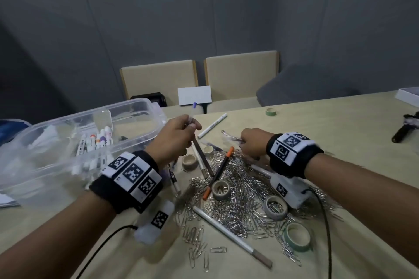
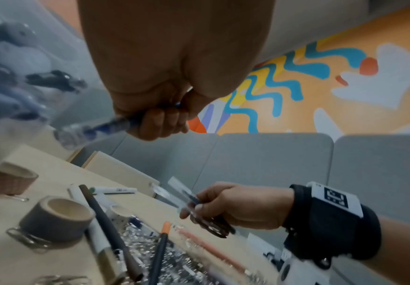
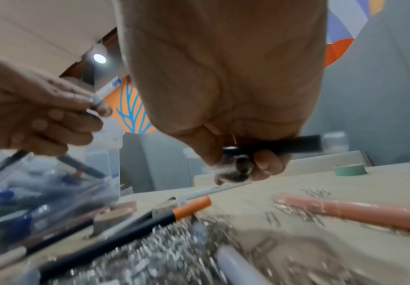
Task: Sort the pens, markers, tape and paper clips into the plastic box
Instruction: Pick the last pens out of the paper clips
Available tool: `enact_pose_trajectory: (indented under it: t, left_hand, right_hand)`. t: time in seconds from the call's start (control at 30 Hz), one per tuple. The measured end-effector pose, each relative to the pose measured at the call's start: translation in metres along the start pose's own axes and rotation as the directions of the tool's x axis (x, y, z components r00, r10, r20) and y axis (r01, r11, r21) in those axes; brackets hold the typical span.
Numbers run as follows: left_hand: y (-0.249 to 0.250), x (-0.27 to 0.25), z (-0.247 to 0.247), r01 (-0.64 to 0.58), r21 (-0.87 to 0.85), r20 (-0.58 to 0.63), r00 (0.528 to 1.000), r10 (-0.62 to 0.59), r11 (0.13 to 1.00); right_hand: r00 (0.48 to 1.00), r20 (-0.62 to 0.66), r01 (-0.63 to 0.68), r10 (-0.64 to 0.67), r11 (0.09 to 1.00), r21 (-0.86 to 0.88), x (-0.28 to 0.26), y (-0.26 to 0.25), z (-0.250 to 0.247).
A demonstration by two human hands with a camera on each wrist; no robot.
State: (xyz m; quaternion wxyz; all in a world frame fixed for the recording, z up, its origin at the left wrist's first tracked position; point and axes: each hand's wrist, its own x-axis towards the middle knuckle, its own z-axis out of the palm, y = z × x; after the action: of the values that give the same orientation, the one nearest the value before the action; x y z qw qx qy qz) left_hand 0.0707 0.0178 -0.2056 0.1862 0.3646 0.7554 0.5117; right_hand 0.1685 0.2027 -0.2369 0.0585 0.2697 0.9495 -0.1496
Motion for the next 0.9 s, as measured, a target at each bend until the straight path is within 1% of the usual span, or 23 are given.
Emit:
enact_pose_trajectory:
  t: [0.07,0.13,0.17,0.2,0.27,0.3,0.33,0.37,0.4,0.43,0.47,0.5,0.53,0.63,0.7,0.8,0.9]
  left_hand:
    - [-0.003,-0.001,0.000,0.008,0.030,-0.035,0.999,-0.007,1.000]
    - [-0.002,-0.004,0.000,0.041,-0.004,-0.067,0.997,-0.041,0.999]
    - [-0.001,-0.007,-0.001,0.066,-0.027,-0.064,0.996,-0.068,0.997]
    - [-0.001,-0.011,-0.002,0.093,-0.051,-0.041,0.995,-0.095,0.994]
    - [0.000,-0.023,-0.004,0.117,-0.037,0.063,0.991,-0.114,0.992]
    - [-0.001,-0.031,-0.005,0.087,0.029,0.134,0.987,-0.090,0.996]
    - [-0.001,-0.038,-0.005,0.021,0.126,0.212,0.976,-0.048,0.992]
    - [-0.001,-0.045,-0.005,-0.068,0.248,0.288,0.958,-0.007,0.966]
    - [-0.002,-0.051,-0.005,-0.165,0.374,0.353,0.935,0.024,0.913]
    - [-0.003,-0.057,-0.005,-0.254,0.494,0.400,0.915,0.042,0.831]
    - [-0.003,-0.062,-0.006,-0.323,0.583,0.422,0.904,0.062,0.745]
    - [-0.004,-0.066,-0.008,-0.367,0.637,0.427,0.900,0.085,0.678]
    - [-0.005,-0.070,-0.010,-0.386,0.655,0.423,0.900,0.109,0.649]
    - [-0.009,-0.077,-0.021,-0.416,0.625,0.407,0.896,0.179,0.660]
    - [-0.009,-0.083,-0.025,-0.450,0.630,0.432,0.880,0.196,0.633]
    - [-0.010,-0.089,-0.026,-0.451,0.660,0.420,0.884,0.203,0.600]
    - [-0.010,-0.086,-0.024,-0.443,0.678,0.417,0.889,0.190,0.587]
  right_hand:
    - [1.000,-0.020,0.010,-0.008,0.997,0.077,-0.003,-0.001,-0.008]
    - [0.999,-0.028,0.036,-0.032,0.988,0.152,-0.008,-0.005,-0.016]
    - [0.999,-0.022,0.050,-0.047,0.981,0.188,-0.011,-0.007,-0.020]
    - [0.998,-0.015,0.063,-0.062,0.973,0.221,-0.014,-0.010,-0.023]
    - [0.995,-0.034,0.103,-0.097,0.948,0.302,-0.023,-0.017,-0.027]
    - [0.992,-0.065,0.122,-0.106,0.924,0.361,-0.027,-0.020,-0.028]
    - [0.989,-0.103,0.138,-0.106,0.906,0.399,-0.031,-0.021,-0.030]
    - [0.986,-0.130,0.148,-0.103,0.898,0.413,-0.035,-0.023,-0.031]
    - [0.984,-0.145,0.154,-0.102,0.895,0.419,-0.039,-0.025,-0.032]
    - [0.983,-0.150,0.161,-0.107,0.891,0.424,-0.044,-0.026,-0.032]
    - [0.983,-0.147,0.165,-0.112,0.891,0.423,-0.050,-0.027,-0.032]
    - [0.982,-0.144,0.173,-0.124,0.896,0.410,-0.056,-0.028,-0.032]
    - [0.979,-0.145,0.187,-0.141,0.905,0.383,-0.062,-0.026,-0.032]
    - [0.964,-0.161,0.246,-0.209,0.935,0.255,-0.079,-0.019,-0.031]
    - [0.959,-0.177,0.258,-0.220,0.938,0.231,-0.087,-0.013,-0.027]
    - [0.968,-0.168,0.225,-0.186,0.941,0.254,-0.099,0.003,-0.022]
    - [0.982,-0.160,0.151,-0.096,0.913,0.378,-0.111,0.027,-0.021]
